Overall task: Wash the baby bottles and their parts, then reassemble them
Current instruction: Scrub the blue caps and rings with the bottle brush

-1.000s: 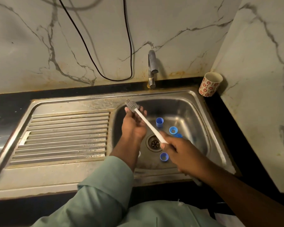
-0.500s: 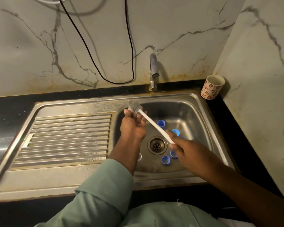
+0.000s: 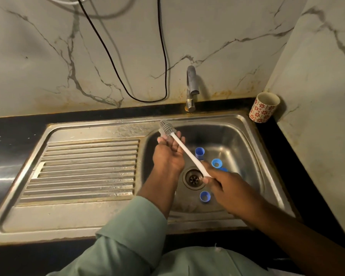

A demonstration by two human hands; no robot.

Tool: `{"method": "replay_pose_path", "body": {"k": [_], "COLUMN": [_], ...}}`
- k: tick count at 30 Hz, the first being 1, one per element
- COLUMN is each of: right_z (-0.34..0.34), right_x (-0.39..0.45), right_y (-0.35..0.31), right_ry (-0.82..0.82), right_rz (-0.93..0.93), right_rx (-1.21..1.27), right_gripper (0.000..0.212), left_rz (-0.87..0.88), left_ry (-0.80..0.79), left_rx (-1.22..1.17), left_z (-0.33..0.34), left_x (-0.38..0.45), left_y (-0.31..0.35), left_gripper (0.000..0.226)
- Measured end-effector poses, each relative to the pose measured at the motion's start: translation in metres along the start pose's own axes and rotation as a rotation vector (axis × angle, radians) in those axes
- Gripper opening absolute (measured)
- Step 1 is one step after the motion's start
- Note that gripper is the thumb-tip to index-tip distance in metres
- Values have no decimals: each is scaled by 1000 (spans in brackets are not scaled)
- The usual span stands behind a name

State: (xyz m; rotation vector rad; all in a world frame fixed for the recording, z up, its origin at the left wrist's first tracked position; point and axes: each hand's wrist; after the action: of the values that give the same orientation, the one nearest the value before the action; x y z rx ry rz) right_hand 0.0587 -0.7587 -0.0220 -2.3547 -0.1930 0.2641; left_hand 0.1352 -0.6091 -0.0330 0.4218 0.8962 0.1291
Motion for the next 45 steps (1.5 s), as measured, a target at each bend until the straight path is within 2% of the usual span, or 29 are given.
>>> {"method": "replay_pose_path", "body": {"k": [10,14,19,24,28,32,34,36,37,38,40,42,45], "right_z": [2,2,-6,-1,5,12,9,0,-4,-6,-3,-1,-15], "right_x": [3,-16,5,-23,-4,-3,9,12,8,2,-9,3,26], "right_y": [5,6,11,13,19,26,33,43,47,47,42,49,65], "right_ry": [2,-42,87,56,20,33,79,158,186,184,76,45,102], "right_rz": [53,-23,117,-32,60,50,195,283,253,198,128,205,352], "right_rx": [45,45,113,129,141,49,18,8,33,63,109,98,145], "right_gripper": [42,41,38,36,36,36,36,38,38,36,30,26,29], "left_rz": [-27,4,99,175,69,115,170,241,268,286,316,362,388], "left_ry": [58,70,9,73,20,59,60,30,11,-8,-38,-157,-372], "left_rx": [173,144,289,335,377,400,426,482,545,621,759,848,1029], "left_z": [-4,-1,-9,-5,-13,-21,-27,-34,-36,-36,-39,-41,-44], "left_x": [5,24,16,31,29,29,27,26,26,25,23,23,31], "left_y": [-16,4,-10,4,-5,-5,-9,-8,-5,-1,2,0,-3], "left_gripper": [29,40,25,23,22,26,26,27,27,27,28,29,27]}}
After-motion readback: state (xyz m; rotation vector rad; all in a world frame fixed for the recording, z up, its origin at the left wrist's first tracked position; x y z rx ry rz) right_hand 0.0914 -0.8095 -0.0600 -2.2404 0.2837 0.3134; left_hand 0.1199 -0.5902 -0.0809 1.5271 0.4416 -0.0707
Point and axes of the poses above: each hand's wrist, its own x-axis towards the middle knuckle, its own z-axis out of the palm, y = z × x, and after that the axes turned 8 degrees about y, right-handed
